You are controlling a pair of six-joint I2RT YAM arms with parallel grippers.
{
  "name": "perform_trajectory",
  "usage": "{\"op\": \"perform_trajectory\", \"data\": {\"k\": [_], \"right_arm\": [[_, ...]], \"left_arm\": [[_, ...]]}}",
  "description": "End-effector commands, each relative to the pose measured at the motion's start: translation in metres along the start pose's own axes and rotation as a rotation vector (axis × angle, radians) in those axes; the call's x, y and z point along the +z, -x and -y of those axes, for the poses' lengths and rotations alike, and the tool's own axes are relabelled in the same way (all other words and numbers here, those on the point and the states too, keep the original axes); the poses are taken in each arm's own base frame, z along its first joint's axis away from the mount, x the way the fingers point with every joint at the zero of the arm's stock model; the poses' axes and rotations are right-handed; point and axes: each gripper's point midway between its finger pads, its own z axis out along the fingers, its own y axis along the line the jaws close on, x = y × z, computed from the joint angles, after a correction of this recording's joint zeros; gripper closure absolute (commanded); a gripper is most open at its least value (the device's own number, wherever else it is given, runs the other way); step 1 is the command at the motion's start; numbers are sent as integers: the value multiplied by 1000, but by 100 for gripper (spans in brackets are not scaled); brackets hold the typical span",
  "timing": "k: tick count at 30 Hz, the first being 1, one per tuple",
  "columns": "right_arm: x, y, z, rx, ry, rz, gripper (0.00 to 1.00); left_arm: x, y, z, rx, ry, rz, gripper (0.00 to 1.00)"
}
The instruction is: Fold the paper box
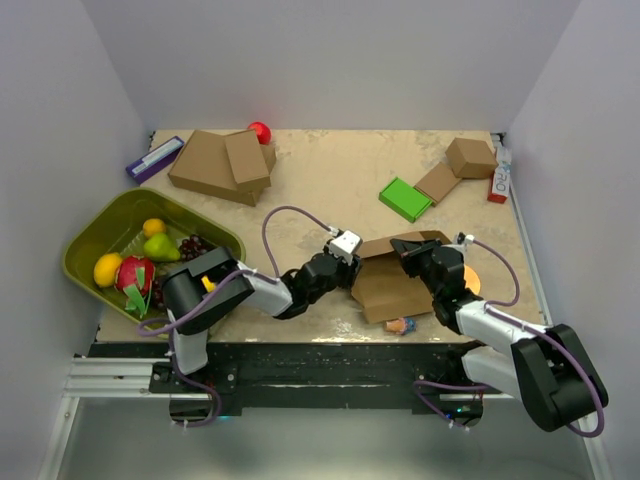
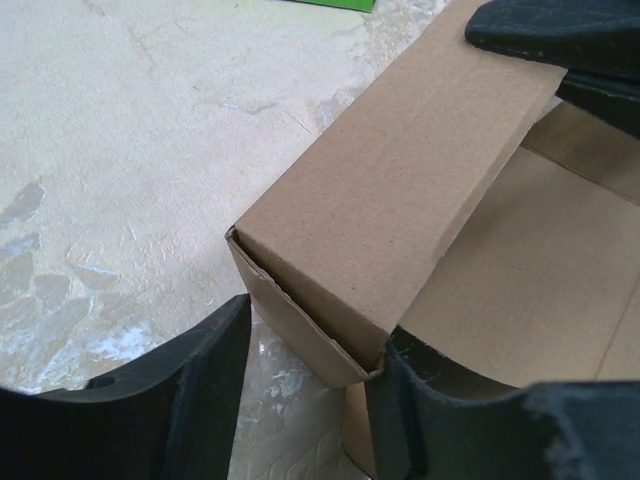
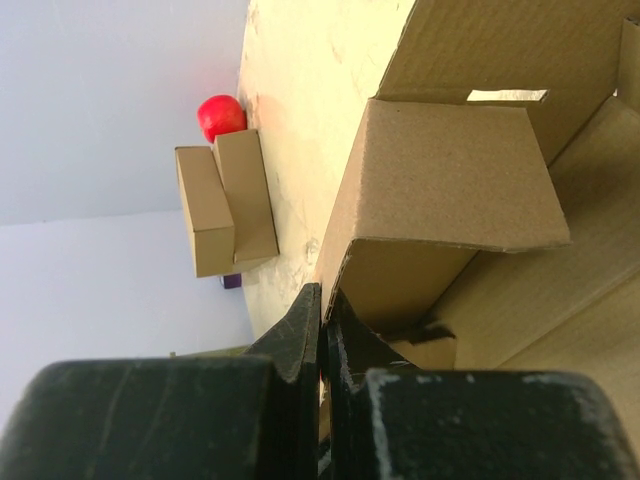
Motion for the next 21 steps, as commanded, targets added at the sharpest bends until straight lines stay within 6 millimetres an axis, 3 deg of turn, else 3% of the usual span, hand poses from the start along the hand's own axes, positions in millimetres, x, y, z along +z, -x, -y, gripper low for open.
{"op": "perform_trajectory", "data": {"k": [1, 14, 16, 20, 21], "right_arm": [[-3, -2, 11, -18, -33, -6, 100], [-6, -1, 8, -19, -32, 1, 99], [-7, 1, 7, -29, -29, 6, 95], [-11, 3, 3, -80, -27, 10, 70], [-14, 5, -7, -88, 1, 13, 66]], "left_arm": [[7, 25, -19, -37, 122, 112, 53], [2, 23, -42, 107, 395, 131, 72], [1, 23, -42, 92, 392, 133, 78], [-8, 29, -43, 92, 372, 132, 86], [-10, 30, -44, 100, 365, 128, 89]]}}
